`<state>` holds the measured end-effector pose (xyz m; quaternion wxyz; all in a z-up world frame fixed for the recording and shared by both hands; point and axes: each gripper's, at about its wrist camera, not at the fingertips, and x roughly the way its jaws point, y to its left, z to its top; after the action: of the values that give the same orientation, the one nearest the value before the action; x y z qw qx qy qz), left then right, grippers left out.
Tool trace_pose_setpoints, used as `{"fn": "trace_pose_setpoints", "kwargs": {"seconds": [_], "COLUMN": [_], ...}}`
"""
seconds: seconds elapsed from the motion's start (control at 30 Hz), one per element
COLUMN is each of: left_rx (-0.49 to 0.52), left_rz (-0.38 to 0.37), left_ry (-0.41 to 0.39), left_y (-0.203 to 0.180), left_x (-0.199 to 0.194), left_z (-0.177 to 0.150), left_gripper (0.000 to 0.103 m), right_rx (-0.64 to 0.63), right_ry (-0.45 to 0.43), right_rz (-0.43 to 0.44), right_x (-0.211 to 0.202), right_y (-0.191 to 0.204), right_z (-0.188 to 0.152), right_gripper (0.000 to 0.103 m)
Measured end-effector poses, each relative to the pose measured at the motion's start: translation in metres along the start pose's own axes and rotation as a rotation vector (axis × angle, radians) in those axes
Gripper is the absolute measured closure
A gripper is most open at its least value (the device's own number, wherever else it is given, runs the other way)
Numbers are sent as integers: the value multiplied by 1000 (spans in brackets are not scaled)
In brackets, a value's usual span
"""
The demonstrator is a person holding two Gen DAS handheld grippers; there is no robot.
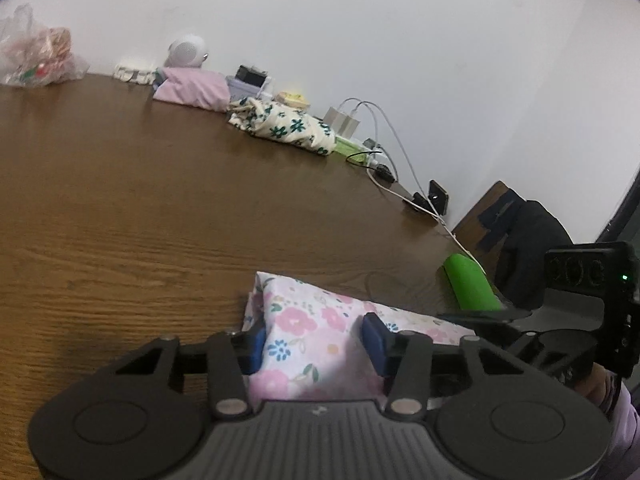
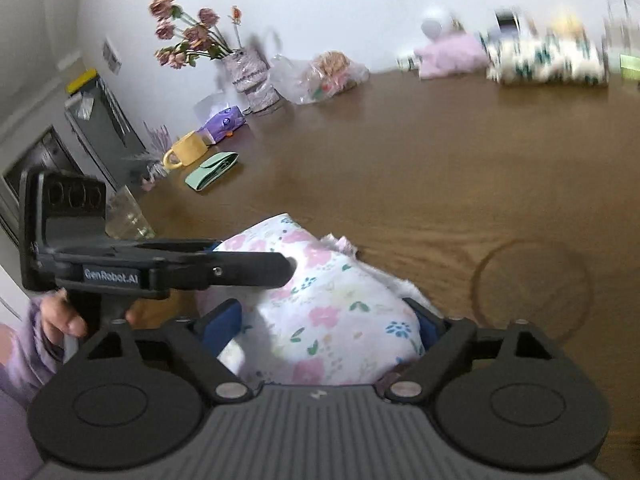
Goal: Fold clothes
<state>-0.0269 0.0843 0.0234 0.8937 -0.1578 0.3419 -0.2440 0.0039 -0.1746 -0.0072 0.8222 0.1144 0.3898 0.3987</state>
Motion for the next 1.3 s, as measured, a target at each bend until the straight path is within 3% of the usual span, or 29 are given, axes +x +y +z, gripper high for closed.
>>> {"fn": "trace_pose_setpoints", "kwargs": {"seconds": [0.07, 0.17, 0.37, 0.47, 0.53, 0.63, 0.73, 0.83, 0.9, 1.0, 1.1, 1.17, 1.3], "left_rx": [-5, -8, 12, 16, 27, 61, 112, 201, 259, 334, 351, 329, 324], "left_rz": [3, -3, 19, 31, 37, 36, 39, 0, -17, -28, 3, 5, -7], "left_ry": [0, 5, 17, 16, -6, -65, -129, -182, -171, -143, -111, -103, -122], "left_y": [1, 3, -3, -3, -4, -6, -9, -22, -31, -42, -41, -36, -38], "left_x": [0, -1, 0, 3, -1, -20, -43, -60, -60, -58, -53, -54, -52], "left_z": [1, 2, 0, 0, 1, 3, 5, 4, -2, -11, -20, -24, -21], "left_gripper": [62, 64, 65, 64, 63, 59, 59, 59, 59, 61, 61, 61, 59], "right_rx": [60, 157, 281, 331, 332, 215, 83, 2, -20, -16, 43, 92, 243], "right_ry": [16, 54, 115, 115, 89, 27, -52, -77, -51, 1, 41, 22, -57], "right_rz": [26, 80, 190, 205, 178, 89, 43, 37, 42, 42, 68, 108, 131], "right_x": [-1, 2, 12, 14, 11, -10, -26, -25, -9, 14, 27, 23, 11], "right_y": [-10, -23, -31, -35, -33, -18, -1, 10, 14, 10, -1, -8, -30], "right_z": [1, 2, -8, -10, -11, -5, 6, 16, 21, 21, 17, 17, 16], "right_gripper": [45, 63, 74, 75, 69, 48, 46, 49, 60, 65, 65, 86, 90]}}
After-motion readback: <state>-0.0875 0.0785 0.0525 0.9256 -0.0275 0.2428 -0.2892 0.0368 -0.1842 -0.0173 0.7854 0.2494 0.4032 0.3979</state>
